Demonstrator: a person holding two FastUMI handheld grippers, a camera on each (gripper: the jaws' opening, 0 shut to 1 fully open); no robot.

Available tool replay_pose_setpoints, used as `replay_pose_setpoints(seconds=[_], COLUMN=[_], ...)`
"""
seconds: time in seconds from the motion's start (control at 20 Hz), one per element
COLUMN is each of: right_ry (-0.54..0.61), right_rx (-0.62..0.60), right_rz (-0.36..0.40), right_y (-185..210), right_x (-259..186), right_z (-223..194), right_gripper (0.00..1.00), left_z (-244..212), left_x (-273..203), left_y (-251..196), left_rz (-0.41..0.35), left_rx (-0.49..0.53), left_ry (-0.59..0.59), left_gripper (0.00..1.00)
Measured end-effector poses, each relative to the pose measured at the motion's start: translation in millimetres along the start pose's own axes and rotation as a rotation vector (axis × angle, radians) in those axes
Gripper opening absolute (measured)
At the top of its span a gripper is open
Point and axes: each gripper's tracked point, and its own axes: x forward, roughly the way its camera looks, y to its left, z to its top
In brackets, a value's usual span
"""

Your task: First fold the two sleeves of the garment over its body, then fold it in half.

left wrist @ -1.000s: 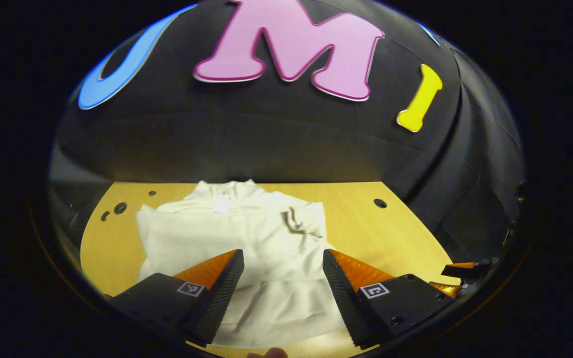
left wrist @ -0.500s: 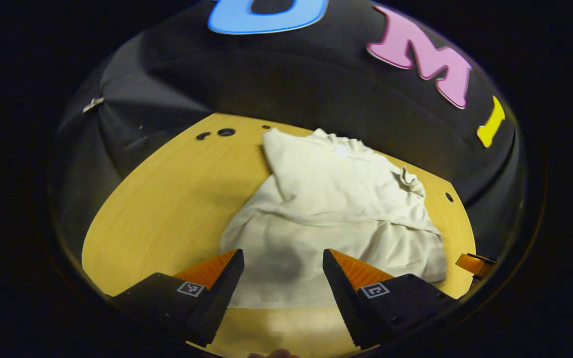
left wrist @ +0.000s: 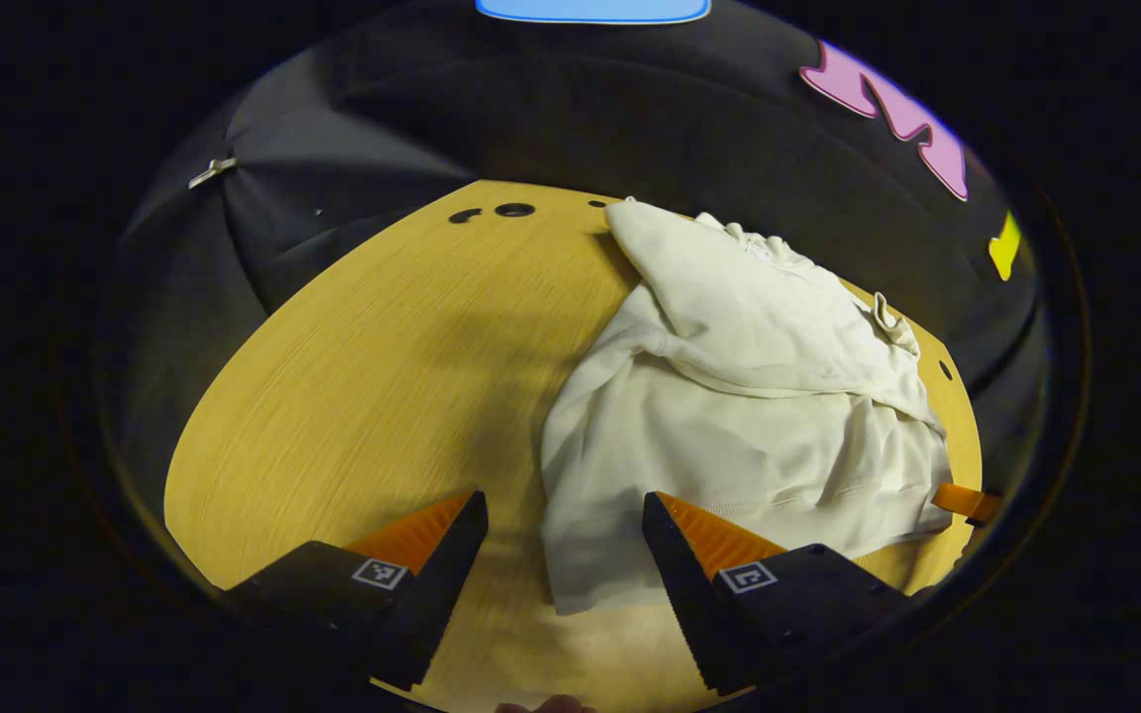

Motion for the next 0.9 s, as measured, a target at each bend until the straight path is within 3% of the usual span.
replay_pose_setpoints(seconds=[0.15, 0.3, 0.45, 0.5, 0.55, 0.6, 0.65, 0.75, 0.8, 0.9], right_ry=[-0.016, -0.014, -0.020, -0.019, -0.018, -0.030, -0.026, -0.012, -0.004, 0.036], right_rx=[0.010, -0.063, -0.066, -0.064, -0.060, -0.069, -0.071, -0.051, -0.039, 0.005], right_rz=[-0.044, -0.082, -0.058, -0.031, -0.017, -0.015, 0.013, 0.027, 0.051, 0.112], right_y=[0, 0, 14, 22, 29, 31, 38, 41, 41, 48], right_x=[5, 10, 10, 12, 12, 14, 14, 16, 16, 20], right_z=[3, 1, 0, -1, -2, 0, -2, -2, 0, 1], right_gripper=[0.99, 1.00, 0.96, 0.66, 0.68, 0.39, 0.34, 0.19, 0.11, 0.07], left_z=[-4, -4, -3, -3, -5, -3, -5, -2, 1, 3], left_x=[7, 9, 13, 12, 14, 16, 14, 14, 14, 15], left_y=[-8, -24, -39, -43, -47, -51, -54, -57, -58, -60], left_rz=[0.022, 0.020, -0.008, -0.015, -0.030, -0.044, -0.059, -0.066, -0.070, -0.076], left_rx=[0.085, 0.096, 0.116, 0.127, 0.124, 0.120, 0.118, 0.113, 0.105, 0.076], left_ry=[0.006, 0.005, -0.020, -0.030, -0.035, -0.037, -0.037, -0.041, -0.049, -0.069], left_gripper=[0.99, 0.95, 0.78, 0.74, 0.55, 0.59, 0.38, 0.20, 0.17, 0.08])
